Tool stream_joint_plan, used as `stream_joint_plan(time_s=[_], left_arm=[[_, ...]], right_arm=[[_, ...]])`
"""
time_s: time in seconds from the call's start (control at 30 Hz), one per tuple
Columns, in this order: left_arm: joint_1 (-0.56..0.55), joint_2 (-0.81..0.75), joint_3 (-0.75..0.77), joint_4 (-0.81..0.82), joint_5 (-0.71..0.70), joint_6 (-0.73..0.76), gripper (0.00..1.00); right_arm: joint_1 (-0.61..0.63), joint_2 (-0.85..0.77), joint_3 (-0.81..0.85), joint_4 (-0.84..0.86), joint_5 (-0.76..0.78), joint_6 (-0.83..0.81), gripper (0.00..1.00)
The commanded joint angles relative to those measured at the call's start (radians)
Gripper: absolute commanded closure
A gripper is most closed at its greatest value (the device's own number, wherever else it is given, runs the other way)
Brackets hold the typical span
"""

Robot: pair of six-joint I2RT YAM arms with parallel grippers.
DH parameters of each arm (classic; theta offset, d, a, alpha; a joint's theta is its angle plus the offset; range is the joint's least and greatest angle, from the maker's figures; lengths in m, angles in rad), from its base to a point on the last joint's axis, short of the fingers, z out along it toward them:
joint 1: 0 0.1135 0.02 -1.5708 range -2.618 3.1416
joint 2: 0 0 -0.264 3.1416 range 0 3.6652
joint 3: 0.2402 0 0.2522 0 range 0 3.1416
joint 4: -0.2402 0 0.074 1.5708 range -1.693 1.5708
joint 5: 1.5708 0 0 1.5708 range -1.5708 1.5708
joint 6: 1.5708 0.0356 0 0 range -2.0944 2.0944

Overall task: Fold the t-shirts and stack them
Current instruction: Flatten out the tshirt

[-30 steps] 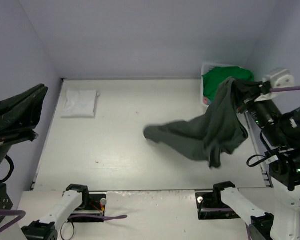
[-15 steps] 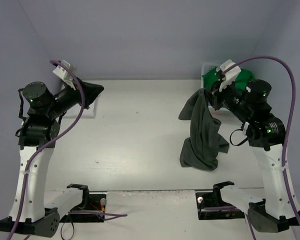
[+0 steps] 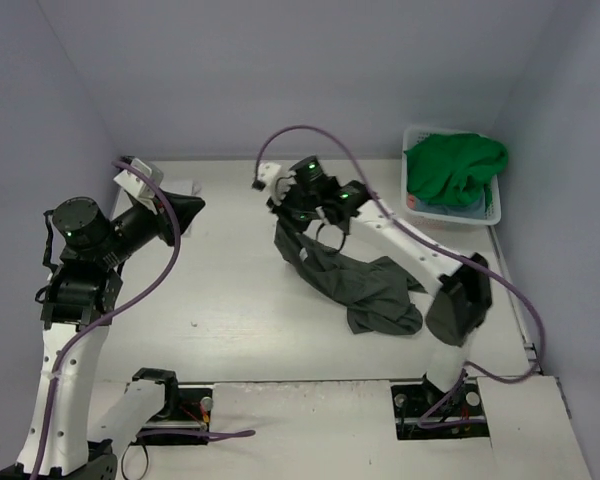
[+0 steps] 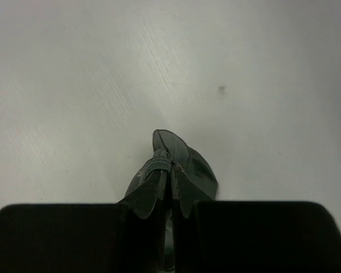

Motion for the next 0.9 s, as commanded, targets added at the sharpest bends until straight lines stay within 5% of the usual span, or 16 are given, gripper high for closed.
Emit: stream_joint_plan(time_s=[0.0,0.13,0.27,0.47,0.63,0.8,0.87], left_arm=[[-0.002,-0.023,-0.021,0.042,-0.017,0.047,1.0],[-0.001,-0.052,-0.052,0.025,-0.031,0.053,1.0],[-0.004,-0.072,-0.078,0.003,-0.032,0.066,1.0],[-0.008,-0.083,-0.135,0.011,0.015,0.041,1.0],[-0.074,-0.034,-0.171,0.031,0.095,0.009,1.0],[-0.201,0.073,-0.115,-0.119,0.104,0.211,1.0],[-0.252,0.135,-0.09,-0.162,0.081,0.259,0.89]], right_arm=[[0.052,0.109,0.147,0.025,0.102,-0.046,1.0],[0.04,0.322,0.406,-0.004,0.153,-0.009,0.68],[0.017,0.352,0.451,-0.018,0.181,0.026,0.35],[-0.123,0.131,0.255,0.011,0.158,0.061,0.33],[-0.161,-0.136,-0.004,0.008,0.289,0.015,0.36],[-0.342,-0.337,-0.2,0.008,0.344,0.09,0.36],[-0.443,-0.421,-0.277,0.002,0.36,0.092,0.33]])
